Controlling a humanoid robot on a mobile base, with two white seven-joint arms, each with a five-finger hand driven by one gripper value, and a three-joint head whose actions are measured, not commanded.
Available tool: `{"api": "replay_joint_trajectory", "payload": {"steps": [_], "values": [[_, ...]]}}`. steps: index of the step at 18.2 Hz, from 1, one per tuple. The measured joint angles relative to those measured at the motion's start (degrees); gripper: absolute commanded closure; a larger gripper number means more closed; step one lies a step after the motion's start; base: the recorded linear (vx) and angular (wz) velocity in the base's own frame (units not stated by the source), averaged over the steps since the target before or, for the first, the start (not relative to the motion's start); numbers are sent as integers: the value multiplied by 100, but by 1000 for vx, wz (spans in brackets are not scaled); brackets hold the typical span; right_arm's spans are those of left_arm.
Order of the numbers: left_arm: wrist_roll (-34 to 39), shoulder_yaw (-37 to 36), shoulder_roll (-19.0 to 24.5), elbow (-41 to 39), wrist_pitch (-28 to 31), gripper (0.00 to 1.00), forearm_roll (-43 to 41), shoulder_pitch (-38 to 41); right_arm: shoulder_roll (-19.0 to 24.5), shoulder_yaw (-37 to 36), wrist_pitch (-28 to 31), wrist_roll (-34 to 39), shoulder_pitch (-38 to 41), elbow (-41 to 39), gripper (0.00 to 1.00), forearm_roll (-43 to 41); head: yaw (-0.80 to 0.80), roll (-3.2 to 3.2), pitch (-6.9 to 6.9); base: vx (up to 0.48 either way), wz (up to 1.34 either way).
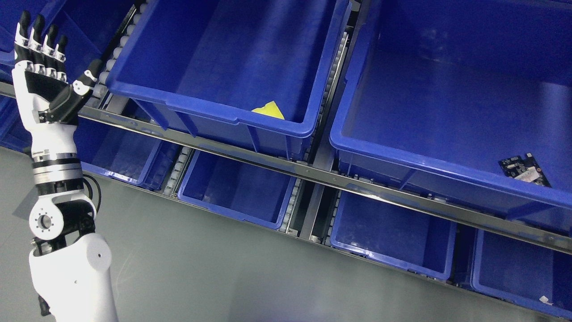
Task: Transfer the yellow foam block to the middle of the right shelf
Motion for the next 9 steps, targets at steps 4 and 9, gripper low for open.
{"api": "replay_joint_trajectory", "payload": {"steps": [4, 9], "values": [[0, -101, 0, 16, -60, 0, 209, 31, 0, 0, 0, 0, 0, 0, 0, 0, 0, 0, 0, 0, 0], [19, -191, 0, 24, -79, 0, 339, 157, 0, 0, -1, 0, 0, 0, 0, 0, 0, 0, 0, 0, 0]]}}
